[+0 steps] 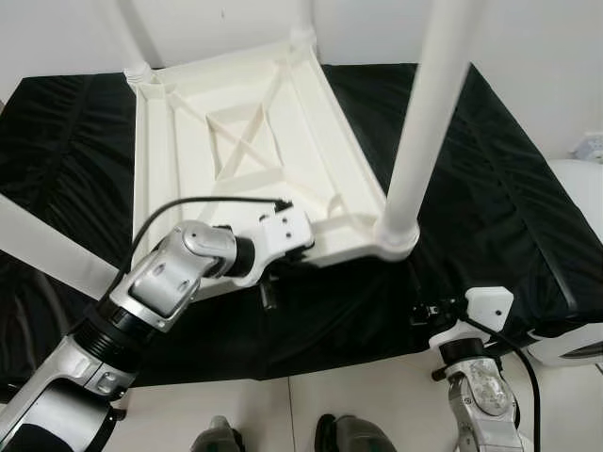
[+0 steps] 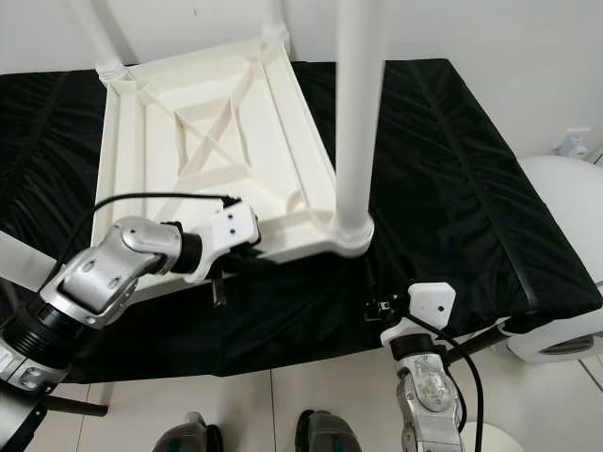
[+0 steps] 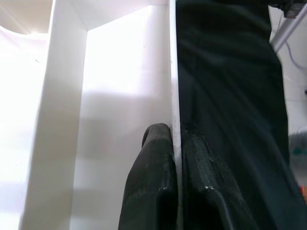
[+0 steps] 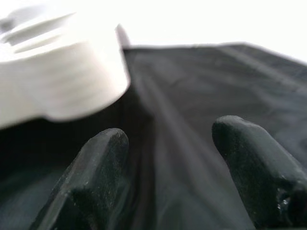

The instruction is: Building children table

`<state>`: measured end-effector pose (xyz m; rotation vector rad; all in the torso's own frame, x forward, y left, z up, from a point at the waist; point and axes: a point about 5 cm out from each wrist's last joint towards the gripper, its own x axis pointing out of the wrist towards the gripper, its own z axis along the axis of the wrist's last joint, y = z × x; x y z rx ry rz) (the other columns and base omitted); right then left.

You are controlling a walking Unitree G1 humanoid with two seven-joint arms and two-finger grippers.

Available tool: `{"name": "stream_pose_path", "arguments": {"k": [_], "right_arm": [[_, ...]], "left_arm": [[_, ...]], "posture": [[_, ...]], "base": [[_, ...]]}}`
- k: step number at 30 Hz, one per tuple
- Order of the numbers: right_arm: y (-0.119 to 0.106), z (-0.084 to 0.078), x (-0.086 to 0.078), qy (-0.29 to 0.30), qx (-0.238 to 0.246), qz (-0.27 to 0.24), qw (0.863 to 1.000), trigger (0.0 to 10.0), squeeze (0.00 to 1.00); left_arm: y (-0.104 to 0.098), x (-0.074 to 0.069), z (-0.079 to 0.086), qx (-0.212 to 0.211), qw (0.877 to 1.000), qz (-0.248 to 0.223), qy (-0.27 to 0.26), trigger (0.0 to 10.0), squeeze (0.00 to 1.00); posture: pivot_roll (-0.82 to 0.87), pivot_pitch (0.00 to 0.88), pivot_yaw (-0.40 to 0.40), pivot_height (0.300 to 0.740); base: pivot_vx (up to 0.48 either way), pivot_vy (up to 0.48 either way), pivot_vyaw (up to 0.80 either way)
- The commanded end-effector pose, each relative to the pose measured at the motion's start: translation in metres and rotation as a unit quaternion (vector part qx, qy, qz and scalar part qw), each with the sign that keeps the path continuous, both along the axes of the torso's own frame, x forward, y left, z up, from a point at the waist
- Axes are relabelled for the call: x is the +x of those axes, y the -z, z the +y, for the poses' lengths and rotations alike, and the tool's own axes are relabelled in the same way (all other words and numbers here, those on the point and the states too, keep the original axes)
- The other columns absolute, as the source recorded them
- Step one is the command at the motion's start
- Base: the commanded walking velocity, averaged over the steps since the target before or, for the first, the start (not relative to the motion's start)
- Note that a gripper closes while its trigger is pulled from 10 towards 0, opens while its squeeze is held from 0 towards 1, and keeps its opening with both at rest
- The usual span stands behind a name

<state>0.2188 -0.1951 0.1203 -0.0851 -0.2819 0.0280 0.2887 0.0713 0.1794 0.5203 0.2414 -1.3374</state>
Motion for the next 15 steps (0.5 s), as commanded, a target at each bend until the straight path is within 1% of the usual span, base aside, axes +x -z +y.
{"name": "stream_pose_path", "arguments": {"k": [1,4,5,7,8,9,10,11,13,15], "right_arm": [[-0.005,-0.007,0.000,0.020,0.003,-0.014,1.000,10.0,0.00],[-0.007,-0.010,0.001,0.031,-0.002,-0.017,0.999,10.0,0.00],[-0.007,-0.012,0.002,0.037,-0.003,-0.014,0.999,10.0,0.00],[-0.007,-0.012,0.002,0.037,-0.003,-0.014,0.999,10.0,0.00],[-0.009,-0.014,0.006,0.042,0.000,-0.015,0.999,10.0,0.00],[-0.009,-0.014,0.006,0.042,0.000,-0.015,0.999,10.0,0.00],[-0.013,-0.013,0.018,0.034,0.007,-0.023,0.999,10.0,0.00],[-0.020,-0.011,0.032,0.025,0.016,-0.034,0.999,10.0,0.00],[-0.020,-0.011,0.032,0.025,0.016,-0.034,0.999,10.0,0.00],[-0.031,-0.007,0.051,0.015,0.024,-0.050,0.998,10.0,0.00]], "left_arm": [[-0.017,-0.008,-0.003,-0.018,0.997,-0.008,0.068,10.0,0.00],[-0.016,-0.007,-0.001,-0.017,0.998,-0.009,0.066,10.0,0.00],[-0.019,-0.009,-0.001,-0.022,0.997,-0.009,0.067,10.0,0.00],[-0.019,-0.009,-0.001,-0.022,0.997,-0.009,0.067,10.0,0.00],[-0.022,-0.012,-0.002,-0.028,0.997,-0.012,0.074,10.0,0.00],[-0.022,-0.012,-0.002,-0.028,0.997,-0.012,0.074,10.0,0.00],[-0.027,-0.017,-0.004,-0.039,0.996,-0.011,0.083,10.0,0.00],[-0.034,-0.020,-0.007,-0.052,0.994,-0.011,0.092,10.0,0.00],[-0.034,-0.020,-0.007,-0.052,0.994,-0.011,0.092,10.0,0.00],[-0.044,-0.023,-0.010,-0.068,0.993,-0.017,0.100,10.0,0.00]], "posture": [[-0.01,0.098,-0.007,0.740],[-0.01,0.099,-0.009,0.740],[-0.01,0.100,-0.008,0.740],[-0.01,0.100,-0.008,0.740],[-0.01,0.102,-0.009,0.740],[-0.01,0.102,-0.009,0.740],[-0.02,0.103,-0.007,0.740],[-0.02,0.100,-0.008,0.740],[-0.02,0.100,-0.008,0.740],[0.00,0.100,-0.014,0.740]], "base": [[0.000,0.000,0.00],[0.000,0.000,0.00],[0.000,0.000,0.00],[0.000,0.000,0.00],[0.000,0.000,0.00],[0.000,0.000,0.00],[0.000,0.000,0.00],[0.000,0.000,0.00],[0.000,0.000,0.00],[0.000,0.000,0.00]]}}
